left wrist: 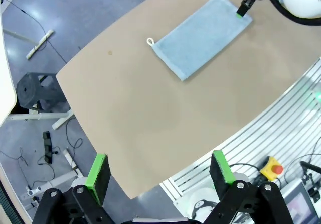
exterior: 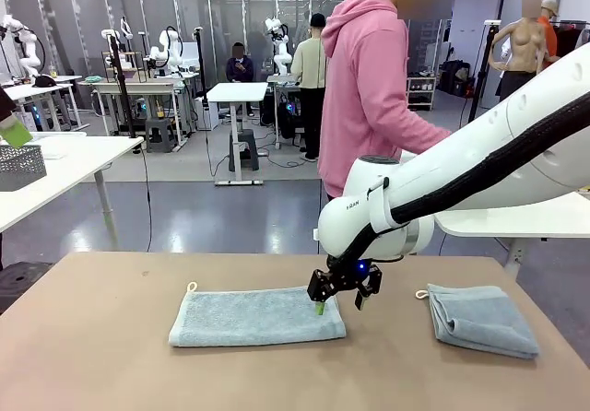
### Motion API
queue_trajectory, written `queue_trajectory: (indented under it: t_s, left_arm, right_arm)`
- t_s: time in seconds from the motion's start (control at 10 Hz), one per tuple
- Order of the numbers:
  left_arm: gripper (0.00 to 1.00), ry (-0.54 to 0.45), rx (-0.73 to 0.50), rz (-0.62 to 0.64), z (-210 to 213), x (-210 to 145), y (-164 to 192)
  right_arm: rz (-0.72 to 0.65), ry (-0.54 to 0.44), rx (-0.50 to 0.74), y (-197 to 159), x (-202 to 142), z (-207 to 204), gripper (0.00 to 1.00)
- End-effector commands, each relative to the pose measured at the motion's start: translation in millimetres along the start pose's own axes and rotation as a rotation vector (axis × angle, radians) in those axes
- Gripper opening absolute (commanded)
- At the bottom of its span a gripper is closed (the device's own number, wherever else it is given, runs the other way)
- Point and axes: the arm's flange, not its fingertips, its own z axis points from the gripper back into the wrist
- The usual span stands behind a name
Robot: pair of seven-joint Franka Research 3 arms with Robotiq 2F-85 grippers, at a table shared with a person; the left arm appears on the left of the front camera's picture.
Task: Fold the towels and place them in the basket.
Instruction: When a person lays out a Towel with hook on the table, fold it in half twice.
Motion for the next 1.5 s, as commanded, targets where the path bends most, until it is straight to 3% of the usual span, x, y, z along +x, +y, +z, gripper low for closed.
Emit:
queue_trajectory:
  t_s: [0.0, 0.2, 0.3, 0.8, 1.0, 1.1, 1.4]
  left_arm:
    - [1.0, -0.01, 0.001, -0.008, -0.1, -1.7, 0.8]
    - [1.0, -0.01, 0.001, -0.008, -0.1, -1.7, 0.8]
    - [1.0, -0.01, 0.001, -0.008, -0.1, -1.7, 0.8]
    - [1.0, -0.01, 0.001, -0.008, -0.1, -1.7, 0.8]
    - [1.0, -0.01, 0.001, -0.008, -0.1, -1.7, 0.8]
    - [1.0, -0.01, 0.001, -0.008, -0.1, -1.7, 0.8]
    - [1.0, -0.01, 0.001, -0.008, -0.1, -1.7, 0.8]
  right_arm:
    - [-0.061, 0.0, -0.032, 6.5, 14.9, -5.5, 1.0]
    - [-0.099, -0.002, -0.027, 2.7, 22.6, -14.4, 1.0]
    - [-0.118, 0.005, -0.007, 1.1, 26.0, -19.5, 0.77]
    - [-0.153, 0.026, -0.034, 6.7, 34.3, -35.4, 0.77]
    - [-0.151, 0.032, -0.038, 9.6, 34.0, -35.8, 0.3]
    - [-0.154, 0.033, -0.044, 10.9, 34.1, -34.9, 0.0]
    - [-0.168, 0.045, -0.052, 12.2, 33.9, -35.2, 0.0]
